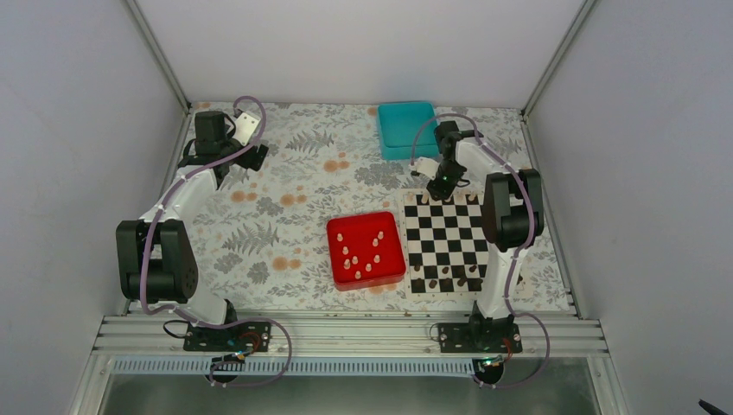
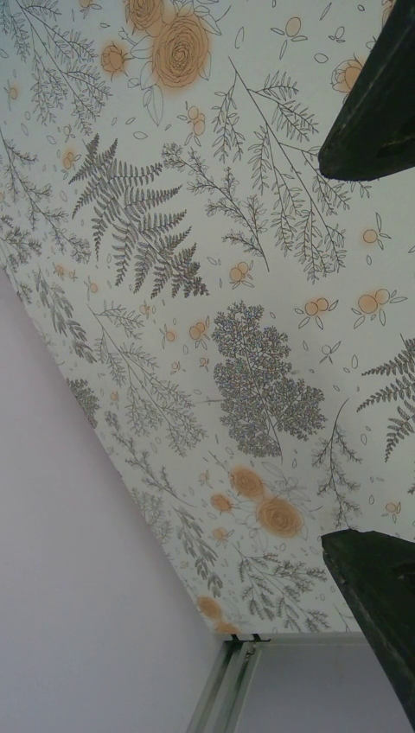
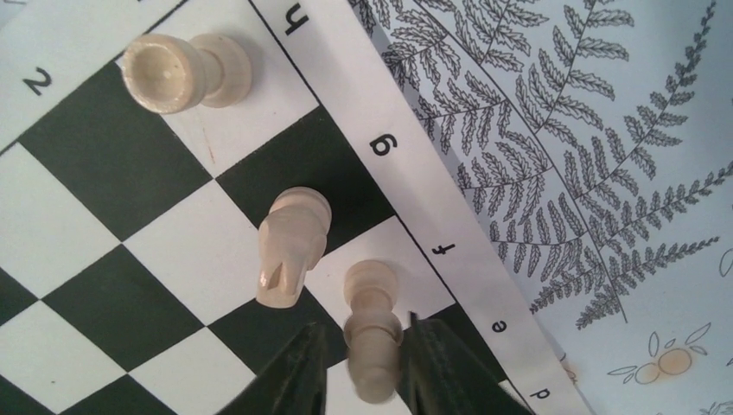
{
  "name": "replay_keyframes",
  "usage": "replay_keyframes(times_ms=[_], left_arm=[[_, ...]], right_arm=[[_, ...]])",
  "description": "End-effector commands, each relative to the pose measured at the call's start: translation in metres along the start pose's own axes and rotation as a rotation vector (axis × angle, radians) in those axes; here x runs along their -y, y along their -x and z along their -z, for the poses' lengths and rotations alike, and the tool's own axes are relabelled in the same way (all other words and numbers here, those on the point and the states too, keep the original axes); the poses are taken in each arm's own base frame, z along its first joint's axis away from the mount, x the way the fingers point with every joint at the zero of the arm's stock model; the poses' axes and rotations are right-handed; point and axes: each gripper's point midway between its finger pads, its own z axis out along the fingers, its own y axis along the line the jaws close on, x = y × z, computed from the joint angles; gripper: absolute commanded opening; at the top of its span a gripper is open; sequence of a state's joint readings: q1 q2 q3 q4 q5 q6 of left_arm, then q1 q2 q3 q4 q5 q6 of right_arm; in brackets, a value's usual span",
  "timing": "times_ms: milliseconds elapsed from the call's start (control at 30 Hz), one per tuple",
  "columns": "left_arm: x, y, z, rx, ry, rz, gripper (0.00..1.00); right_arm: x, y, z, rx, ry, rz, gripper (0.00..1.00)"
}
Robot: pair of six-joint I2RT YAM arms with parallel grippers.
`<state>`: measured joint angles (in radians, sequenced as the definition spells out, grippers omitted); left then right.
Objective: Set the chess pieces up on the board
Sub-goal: Place the chess piece on the chessboard, then pick up the chess piece from the storage box.
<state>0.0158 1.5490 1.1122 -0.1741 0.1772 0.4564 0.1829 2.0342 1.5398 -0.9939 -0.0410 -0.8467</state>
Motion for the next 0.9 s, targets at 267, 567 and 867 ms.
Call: replay_keyframes(times_ms=[267,567,867], left_arm=[[-0.002,0.003,0.002,0.017,0.002,0.001,1.00],[-0.005,0.001,0.003,0.014,0.016,0.003,1.00],[-0.004,0.001,0.003,0.017,0.012,0.001,1.00]], right_arm=[[0.013,0.039,0.070,0.127,-0.150,0.044,0.45],[-0.130,0.104,0.095,0.181,-0.030,0.344,0.46],[-0.247,0.112,0.067,0.131,0.128,0.565,0.47]])
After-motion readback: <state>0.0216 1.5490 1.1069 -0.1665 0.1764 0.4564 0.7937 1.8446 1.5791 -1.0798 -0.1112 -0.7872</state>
